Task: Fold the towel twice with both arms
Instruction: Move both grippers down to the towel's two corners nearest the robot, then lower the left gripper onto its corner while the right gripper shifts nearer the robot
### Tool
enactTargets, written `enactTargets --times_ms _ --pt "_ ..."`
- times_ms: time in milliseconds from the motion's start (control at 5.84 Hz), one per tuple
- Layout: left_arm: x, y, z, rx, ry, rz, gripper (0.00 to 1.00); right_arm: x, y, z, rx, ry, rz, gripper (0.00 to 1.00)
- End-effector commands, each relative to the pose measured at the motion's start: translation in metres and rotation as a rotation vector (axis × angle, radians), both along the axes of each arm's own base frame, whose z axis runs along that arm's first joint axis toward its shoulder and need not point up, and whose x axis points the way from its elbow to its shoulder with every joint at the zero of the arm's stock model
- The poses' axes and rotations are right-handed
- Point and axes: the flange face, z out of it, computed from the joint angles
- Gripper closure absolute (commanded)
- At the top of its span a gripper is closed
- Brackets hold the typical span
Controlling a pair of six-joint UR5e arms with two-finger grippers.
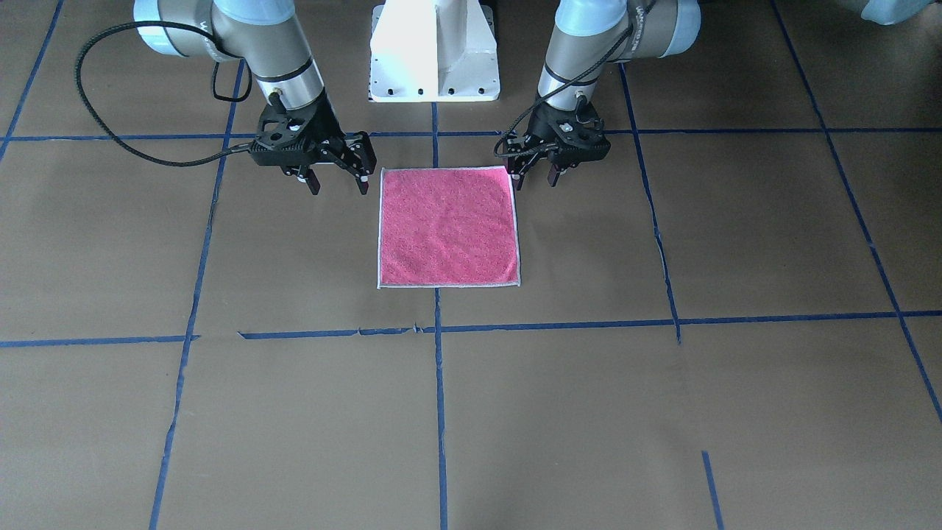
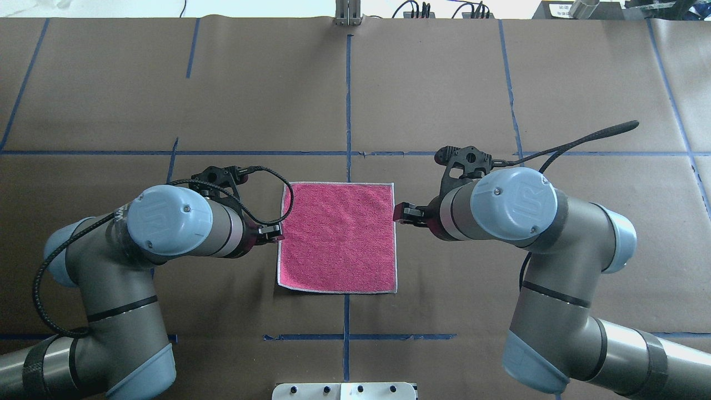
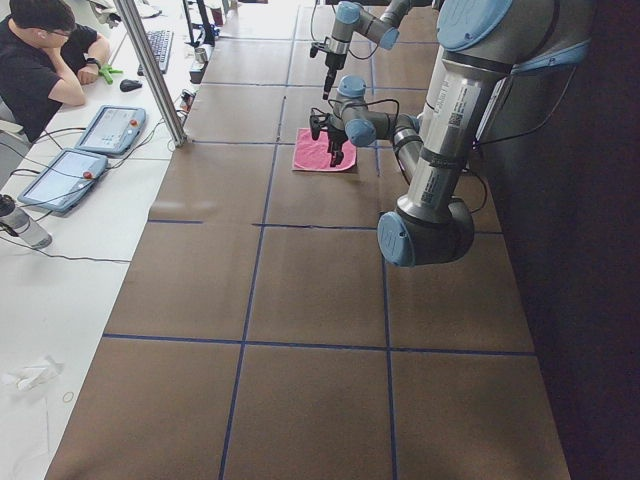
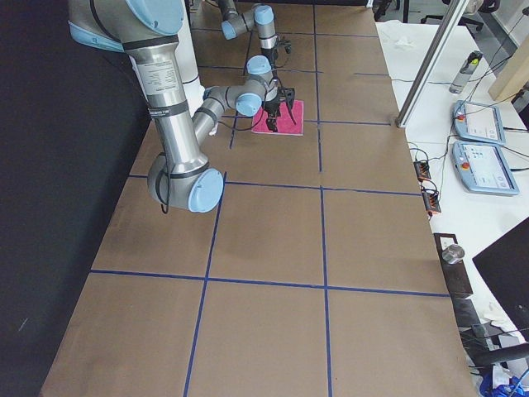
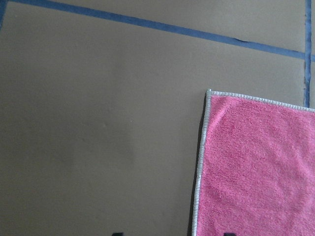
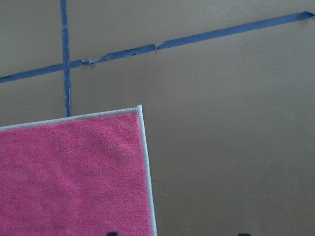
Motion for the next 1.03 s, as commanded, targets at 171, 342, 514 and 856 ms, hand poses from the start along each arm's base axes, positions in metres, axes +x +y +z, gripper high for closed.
enactTargets --times_ms 171,342,514,856 --pt "0.04 0.037 0.012 -0.034 -0.025 0.014 0.32 -0.021 0.021 -0.007 0.001 0.003 0.004 0.13" --pt "0.044 0.041 0.014 -0.029 -0.032 0.015 0.33 -0.023 0.026 -0.008 0.002 0.002 -0.001 0.12" --pt "0.052 0.052 0.016 -0.029 -0.035 0.033 0.33 -0.028 0.031 -0.008 0.016 0.004 0.002 0.12" --pt "0.061 0.067 0.015 -0.025 -0.036 0.035 0.4 -0.029 0.034 -0.009 0.021 0.001 0.002 0.12"
